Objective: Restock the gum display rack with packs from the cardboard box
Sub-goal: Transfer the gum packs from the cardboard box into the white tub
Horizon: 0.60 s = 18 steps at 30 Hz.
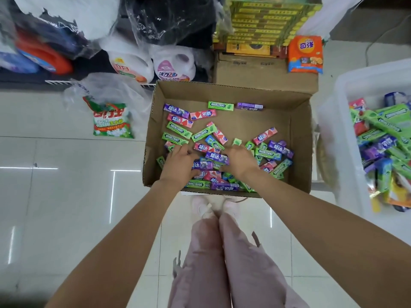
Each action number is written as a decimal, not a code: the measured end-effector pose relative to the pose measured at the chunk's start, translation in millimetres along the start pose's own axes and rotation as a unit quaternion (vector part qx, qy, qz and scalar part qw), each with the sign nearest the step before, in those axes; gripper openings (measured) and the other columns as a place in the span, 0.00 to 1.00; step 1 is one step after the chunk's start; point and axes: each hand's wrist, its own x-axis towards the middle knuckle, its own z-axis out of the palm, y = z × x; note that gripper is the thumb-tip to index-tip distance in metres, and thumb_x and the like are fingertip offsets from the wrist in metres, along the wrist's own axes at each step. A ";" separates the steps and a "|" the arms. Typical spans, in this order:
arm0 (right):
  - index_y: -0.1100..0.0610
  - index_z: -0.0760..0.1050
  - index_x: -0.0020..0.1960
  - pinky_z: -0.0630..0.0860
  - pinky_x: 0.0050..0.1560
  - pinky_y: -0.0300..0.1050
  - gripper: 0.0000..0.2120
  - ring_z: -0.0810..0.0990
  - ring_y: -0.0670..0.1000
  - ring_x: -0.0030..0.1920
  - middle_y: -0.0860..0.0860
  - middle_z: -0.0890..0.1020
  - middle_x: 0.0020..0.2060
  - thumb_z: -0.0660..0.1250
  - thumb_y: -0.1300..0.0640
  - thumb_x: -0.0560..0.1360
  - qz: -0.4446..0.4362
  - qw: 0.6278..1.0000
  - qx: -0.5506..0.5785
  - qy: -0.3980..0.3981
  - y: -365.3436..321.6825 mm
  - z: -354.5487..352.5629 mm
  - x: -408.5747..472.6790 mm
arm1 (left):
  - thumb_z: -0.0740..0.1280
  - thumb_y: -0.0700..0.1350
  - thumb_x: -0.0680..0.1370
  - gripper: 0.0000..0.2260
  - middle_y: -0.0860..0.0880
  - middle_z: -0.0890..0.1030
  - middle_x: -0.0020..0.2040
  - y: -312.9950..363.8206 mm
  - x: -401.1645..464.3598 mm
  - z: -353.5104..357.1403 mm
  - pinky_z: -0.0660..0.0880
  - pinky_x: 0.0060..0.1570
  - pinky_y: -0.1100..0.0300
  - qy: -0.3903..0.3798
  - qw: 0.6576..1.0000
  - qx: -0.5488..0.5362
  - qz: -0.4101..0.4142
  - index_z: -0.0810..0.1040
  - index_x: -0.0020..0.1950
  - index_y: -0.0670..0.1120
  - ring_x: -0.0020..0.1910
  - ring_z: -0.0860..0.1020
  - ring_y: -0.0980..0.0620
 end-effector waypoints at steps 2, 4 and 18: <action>0.59 0.73 0.61 0.71 0.56 0.49 0.19 0.74 0.58 0.58 0.59 0.78 0.54 0.68 0.51 0.74 0.008 1.000 0.010 -0.002 0.7 -1.6 -2.6 | 0.68 0.52 0.75 0.20 0.45 0.68 0.66 2.6 1.3 2.9 0.65 0.65 0.50 -0.001 1.000 -0.021 -0.007 0.74 0.65 0.46 0.65 0.63 0.46; 0.59 0.74 0.59 0.72 0.54 0.48 0.15 0.77 0.59 0.55 0.59 0.80 0.52 0.67 0.53 0.75 0.012 1.000 0.022 0.006 1.5 -1.8 -5.1 | 0.69 0.51 0.75 0.19 0.45 0.64 0.71 6.3 2.3 4.5 0.65 0.65 0.49 -0.004 0.999 -0.051 -0.018 0.75 0.63 0.45 0.67 0.62 0.44; 0.56 0.73 0.61 0.73 0.42 0.44 0.18 0.79 0.58 0.51 0.57 0.80 0.52 0.70 0.55 0.74 0.040 0.994 0.100 -0.019 1.1 2.3 -4.2 | 0.72 0.51 0.71 0.20 0.51 0.82 0.52 15.3 11.3 3.6 0.68 0.59 0.52 0.008 0.991 -0.127 -0.047 0.75 0.62 0.49 0.59 0.70 0.48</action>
